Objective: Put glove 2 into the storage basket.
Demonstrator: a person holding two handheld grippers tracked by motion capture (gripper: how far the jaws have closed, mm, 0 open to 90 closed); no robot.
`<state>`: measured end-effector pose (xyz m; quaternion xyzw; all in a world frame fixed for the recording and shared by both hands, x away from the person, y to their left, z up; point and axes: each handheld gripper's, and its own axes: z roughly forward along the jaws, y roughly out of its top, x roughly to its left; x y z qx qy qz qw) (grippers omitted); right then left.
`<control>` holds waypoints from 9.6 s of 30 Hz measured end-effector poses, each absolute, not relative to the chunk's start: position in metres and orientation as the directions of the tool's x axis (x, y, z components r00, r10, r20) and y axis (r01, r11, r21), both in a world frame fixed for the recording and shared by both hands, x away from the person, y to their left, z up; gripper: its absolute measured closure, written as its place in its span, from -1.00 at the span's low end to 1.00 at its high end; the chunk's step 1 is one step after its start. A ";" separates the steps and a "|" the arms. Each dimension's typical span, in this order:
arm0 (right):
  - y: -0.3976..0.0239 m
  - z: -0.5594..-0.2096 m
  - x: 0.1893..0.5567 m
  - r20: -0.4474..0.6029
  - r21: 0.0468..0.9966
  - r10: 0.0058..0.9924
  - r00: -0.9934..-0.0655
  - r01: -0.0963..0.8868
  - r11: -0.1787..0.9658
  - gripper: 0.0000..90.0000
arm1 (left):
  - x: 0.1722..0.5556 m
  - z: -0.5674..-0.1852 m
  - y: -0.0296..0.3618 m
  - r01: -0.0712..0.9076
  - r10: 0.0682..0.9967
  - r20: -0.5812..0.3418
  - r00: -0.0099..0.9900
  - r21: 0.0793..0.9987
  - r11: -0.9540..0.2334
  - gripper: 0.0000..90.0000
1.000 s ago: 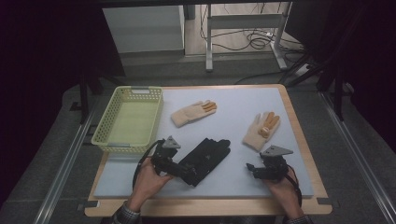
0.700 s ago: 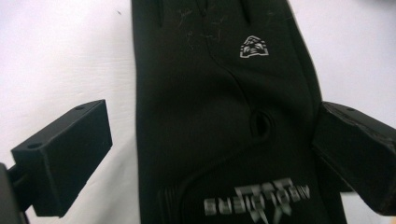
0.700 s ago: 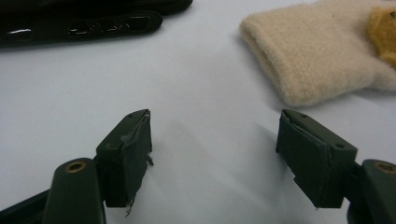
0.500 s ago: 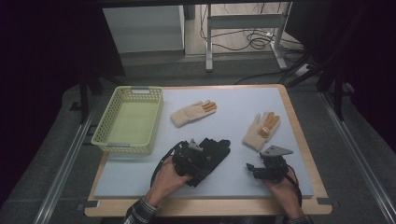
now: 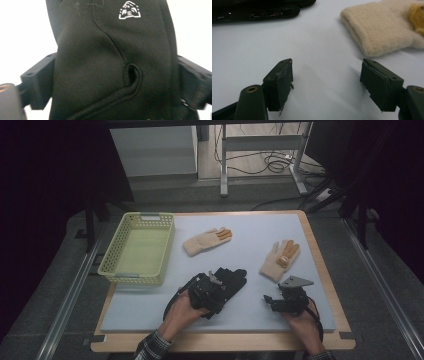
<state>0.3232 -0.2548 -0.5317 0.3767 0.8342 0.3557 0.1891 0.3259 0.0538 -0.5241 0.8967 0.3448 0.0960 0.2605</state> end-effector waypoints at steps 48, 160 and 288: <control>-0.255 -0.532 0.323 -0.048 0.738 0.763 -0.644 0.492 0.462 -0.43 | 0.396 -0.411 0.239 0.696 0.929 0.074 0.362 0.641 -0.323 0.42; -0.252 -0.530 0.323 -0.037 0.735 0.766 -0.641 0.502 0.456 -0.44 | 0.279 -0.554 0.170 0.561 0.764 -0.046 0.644 0.707 -0.430 -1.00; -0.072 -0.515 0.378 0.022 0.654 0.452 -0.892 0.355 0.668 0.80 | 0.278 -0.555 0.170 0.565 0.773 -0.053 0.632 0.715 -0.413 -0.97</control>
